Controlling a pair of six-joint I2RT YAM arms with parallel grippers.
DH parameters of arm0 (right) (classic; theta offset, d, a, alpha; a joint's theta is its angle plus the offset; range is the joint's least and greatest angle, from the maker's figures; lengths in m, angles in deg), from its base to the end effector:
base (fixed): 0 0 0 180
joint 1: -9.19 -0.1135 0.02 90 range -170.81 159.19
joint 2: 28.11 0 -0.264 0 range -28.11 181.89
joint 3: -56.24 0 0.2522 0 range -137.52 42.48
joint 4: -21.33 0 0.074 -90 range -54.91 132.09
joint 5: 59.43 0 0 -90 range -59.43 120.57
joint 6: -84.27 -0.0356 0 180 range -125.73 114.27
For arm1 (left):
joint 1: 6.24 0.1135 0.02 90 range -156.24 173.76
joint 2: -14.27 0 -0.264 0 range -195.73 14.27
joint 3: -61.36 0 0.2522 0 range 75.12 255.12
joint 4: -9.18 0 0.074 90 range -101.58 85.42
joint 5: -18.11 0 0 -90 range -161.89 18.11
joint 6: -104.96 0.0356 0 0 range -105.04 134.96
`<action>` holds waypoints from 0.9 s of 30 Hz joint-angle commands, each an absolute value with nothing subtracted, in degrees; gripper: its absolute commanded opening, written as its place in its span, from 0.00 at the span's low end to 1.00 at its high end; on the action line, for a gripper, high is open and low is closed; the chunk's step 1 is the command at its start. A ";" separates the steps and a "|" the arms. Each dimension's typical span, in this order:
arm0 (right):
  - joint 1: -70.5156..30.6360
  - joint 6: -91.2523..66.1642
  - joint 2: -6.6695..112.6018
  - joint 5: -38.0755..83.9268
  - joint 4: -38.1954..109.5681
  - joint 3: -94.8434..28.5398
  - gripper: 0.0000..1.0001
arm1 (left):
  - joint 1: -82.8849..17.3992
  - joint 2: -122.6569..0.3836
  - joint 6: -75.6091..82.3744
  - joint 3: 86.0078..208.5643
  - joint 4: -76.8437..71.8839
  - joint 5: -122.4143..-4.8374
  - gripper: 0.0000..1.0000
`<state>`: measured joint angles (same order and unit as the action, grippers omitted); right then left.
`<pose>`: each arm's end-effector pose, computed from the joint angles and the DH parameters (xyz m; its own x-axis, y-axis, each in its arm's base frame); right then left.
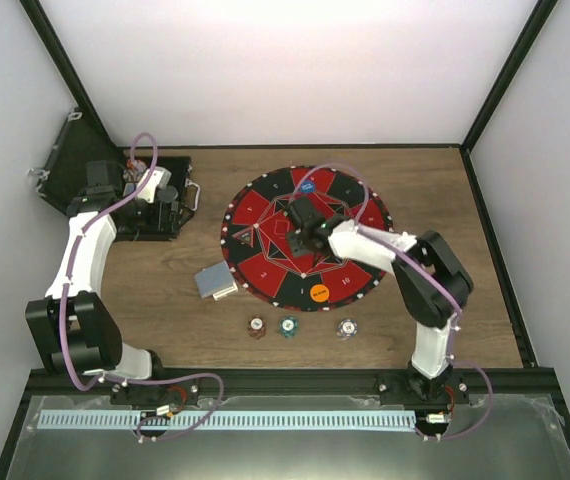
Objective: Distribute texas hold em gaming equipment
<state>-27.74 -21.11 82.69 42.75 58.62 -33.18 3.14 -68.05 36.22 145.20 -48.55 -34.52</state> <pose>0.3284 0.2374 0.1754 -0.7909 -0.2701 -0.5491 -0.3006 0.9531 -0.0359 0.2933 0.0266 0.2968 -0.6904 0.1780 -0.7012 0.4870 0.8311 -0.2684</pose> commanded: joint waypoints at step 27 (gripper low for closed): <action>-45.39 -38.31 63.56 49.24 65.08 -4.68 0.32 | 3.40 -67.38 40.41 146.63 -53.02 -33.81 1.00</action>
<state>-45.34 -36.67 64.59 46.31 61.75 -6.31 3.14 -68.05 40.17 145.20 -53.01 -34.33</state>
